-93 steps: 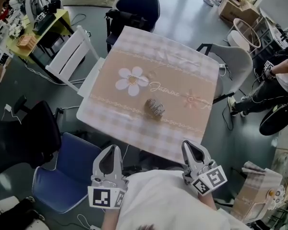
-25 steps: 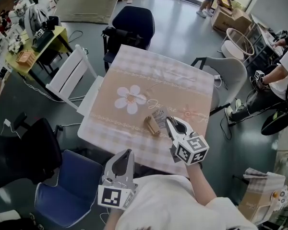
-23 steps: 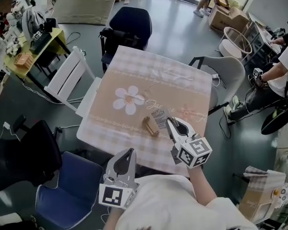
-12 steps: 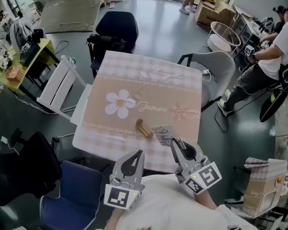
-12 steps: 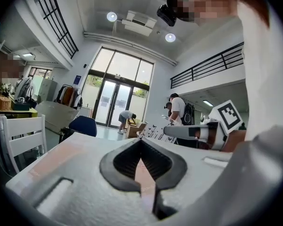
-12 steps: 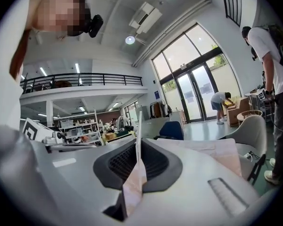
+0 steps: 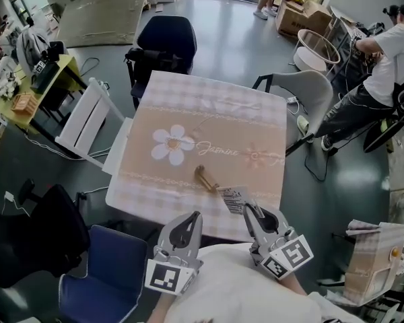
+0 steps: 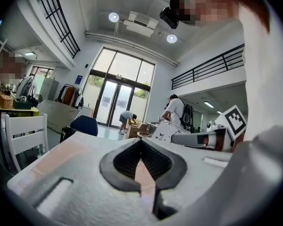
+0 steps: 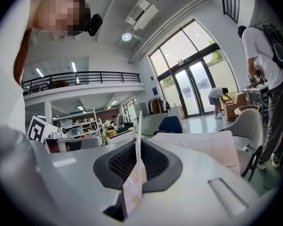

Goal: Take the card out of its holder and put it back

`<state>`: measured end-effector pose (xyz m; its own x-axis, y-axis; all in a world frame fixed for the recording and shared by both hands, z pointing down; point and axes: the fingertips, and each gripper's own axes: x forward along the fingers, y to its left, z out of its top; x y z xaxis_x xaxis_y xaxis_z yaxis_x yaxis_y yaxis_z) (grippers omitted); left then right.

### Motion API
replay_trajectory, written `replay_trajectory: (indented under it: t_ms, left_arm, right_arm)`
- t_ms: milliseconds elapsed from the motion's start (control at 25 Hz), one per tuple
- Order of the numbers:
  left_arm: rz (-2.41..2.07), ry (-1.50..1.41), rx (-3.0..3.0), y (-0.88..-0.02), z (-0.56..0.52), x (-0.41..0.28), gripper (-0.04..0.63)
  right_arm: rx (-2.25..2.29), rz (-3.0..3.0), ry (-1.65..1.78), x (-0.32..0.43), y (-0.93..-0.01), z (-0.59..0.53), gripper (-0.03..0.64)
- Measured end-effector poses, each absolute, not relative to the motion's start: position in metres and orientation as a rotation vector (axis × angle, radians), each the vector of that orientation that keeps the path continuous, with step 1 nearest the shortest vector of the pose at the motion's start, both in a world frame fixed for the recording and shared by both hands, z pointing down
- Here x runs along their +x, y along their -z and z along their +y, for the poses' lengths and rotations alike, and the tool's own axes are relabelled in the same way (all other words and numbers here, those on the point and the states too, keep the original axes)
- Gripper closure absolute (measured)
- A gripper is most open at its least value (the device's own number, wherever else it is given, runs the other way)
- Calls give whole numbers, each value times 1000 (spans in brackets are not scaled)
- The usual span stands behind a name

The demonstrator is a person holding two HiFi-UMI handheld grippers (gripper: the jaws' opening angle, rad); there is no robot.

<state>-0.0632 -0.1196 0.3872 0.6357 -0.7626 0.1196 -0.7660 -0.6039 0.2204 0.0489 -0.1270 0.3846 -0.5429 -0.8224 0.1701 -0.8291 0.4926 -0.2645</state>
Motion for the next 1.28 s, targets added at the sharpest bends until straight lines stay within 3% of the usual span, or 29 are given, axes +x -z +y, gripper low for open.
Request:
replay_trajectory:
  t_ms: [1280]
  left_arm:
    - [-1348, 25, 2497, -396, -108, -79, 595]
  right_arm:
    - [1482, -2717, -475, 54, -381, -126, 603]
